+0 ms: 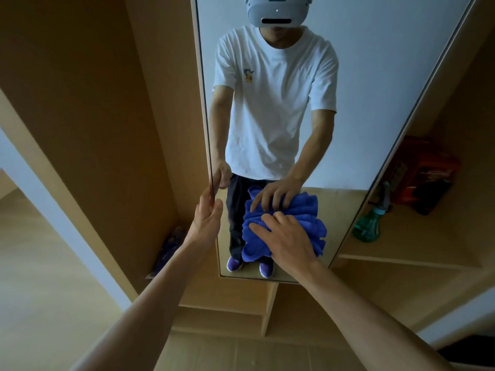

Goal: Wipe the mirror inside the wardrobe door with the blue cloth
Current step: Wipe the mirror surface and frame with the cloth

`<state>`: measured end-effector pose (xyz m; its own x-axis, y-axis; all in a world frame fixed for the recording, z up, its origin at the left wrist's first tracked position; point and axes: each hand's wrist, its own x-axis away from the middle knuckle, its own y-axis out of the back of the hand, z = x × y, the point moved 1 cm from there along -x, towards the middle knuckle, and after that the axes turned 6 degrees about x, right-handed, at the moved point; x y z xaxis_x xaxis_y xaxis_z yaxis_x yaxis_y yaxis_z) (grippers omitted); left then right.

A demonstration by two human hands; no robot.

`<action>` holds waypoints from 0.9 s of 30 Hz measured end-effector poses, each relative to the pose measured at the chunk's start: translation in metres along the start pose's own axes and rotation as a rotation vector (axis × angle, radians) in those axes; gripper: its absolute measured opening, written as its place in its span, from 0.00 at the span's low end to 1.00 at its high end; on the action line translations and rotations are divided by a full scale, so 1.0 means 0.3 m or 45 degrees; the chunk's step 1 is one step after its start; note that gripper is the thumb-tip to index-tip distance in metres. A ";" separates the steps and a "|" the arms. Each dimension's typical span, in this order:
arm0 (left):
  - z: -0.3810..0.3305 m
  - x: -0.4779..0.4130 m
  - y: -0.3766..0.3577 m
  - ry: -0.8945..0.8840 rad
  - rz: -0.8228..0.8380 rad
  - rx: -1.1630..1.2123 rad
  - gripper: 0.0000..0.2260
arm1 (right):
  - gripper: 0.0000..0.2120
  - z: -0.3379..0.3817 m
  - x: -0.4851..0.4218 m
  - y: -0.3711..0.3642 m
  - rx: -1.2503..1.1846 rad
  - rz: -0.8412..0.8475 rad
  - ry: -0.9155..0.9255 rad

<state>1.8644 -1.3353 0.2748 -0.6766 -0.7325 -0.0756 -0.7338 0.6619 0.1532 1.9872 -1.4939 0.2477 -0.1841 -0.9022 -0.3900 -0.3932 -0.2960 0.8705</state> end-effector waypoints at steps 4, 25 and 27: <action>-0.019 0.028 -0.023 -0.041 0.024 0.013 0.24 | 0.23 -0.034 -0.005 0.054 -0.040 -0.030 -0.053; 0.046 0.031 -0.039 -0.061 -0.002 -0.011 0.27 | 0.29 -0.232 0.048 0.134 -0.050 -0.207 -0.118; 0.051 0.026 -0.045 -0.056 -0.012 -0.015 0.28 | 0.29 -0.219 0.081 0.083 -0.057 -0.154 -0.112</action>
<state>1.8680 -1.3475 0.2572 -0.6721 -0.7306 -0.1205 -0.7394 0.6531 0.1636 2.0322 -1.5438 0.2795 -0.2171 -0.8288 -0.5157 -0.3772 -0.4160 0.8275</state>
